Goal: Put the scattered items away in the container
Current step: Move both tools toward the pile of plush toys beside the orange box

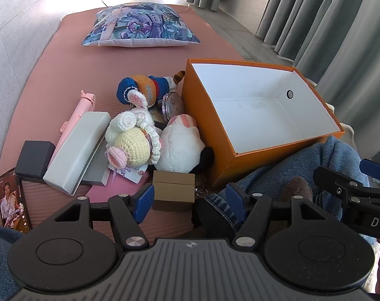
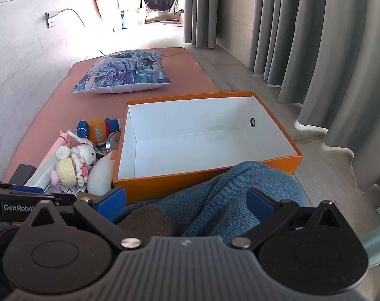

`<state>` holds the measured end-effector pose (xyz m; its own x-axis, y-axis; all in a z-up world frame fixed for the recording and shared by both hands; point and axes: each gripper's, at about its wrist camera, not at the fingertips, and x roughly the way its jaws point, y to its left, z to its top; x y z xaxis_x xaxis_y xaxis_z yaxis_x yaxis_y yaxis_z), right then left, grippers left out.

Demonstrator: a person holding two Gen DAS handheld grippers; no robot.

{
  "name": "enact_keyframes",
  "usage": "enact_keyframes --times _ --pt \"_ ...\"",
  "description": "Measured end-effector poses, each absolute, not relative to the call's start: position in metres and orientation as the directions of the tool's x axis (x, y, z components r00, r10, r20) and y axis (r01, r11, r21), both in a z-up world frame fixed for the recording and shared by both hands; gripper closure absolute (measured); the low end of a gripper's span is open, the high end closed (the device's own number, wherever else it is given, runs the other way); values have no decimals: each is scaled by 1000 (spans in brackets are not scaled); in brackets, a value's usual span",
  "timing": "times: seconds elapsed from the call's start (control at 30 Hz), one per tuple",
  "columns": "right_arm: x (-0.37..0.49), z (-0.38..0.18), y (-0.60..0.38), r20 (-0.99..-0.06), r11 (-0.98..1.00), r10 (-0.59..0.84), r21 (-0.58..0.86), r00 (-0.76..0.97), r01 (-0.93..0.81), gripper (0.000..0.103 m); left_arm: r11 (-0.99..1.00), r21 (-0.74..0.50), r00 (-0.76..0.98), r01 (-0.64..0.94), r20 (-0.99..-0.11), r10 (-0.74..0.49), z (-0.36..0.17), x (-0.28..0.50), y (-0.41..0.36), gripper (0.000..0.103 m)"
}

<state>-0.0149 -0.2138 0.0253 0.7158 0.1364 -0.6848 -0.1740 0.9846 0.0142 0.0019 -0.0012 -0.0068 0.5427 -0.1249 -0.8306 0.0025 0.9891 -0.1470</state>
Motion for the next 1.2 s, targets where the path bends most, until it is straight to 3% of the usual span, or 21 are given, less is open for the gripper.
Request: enact_keyframes --times 1.0,1.07,1.2 --pt "-4 21 -208 -710 981 137 -2 691 -196 1 986 -164 538 4 -831 -140 -7 3 -2 29" --pt "-2 21 -206 -707 977 156 7 689 -213 1 985 -172 542 8 -827 -149 -7 3 -1 35" --pt "3 24 -199 -697 966 207 33 686 -257 1 981 -193 555 4 -816 -163 -8 4 6 36"
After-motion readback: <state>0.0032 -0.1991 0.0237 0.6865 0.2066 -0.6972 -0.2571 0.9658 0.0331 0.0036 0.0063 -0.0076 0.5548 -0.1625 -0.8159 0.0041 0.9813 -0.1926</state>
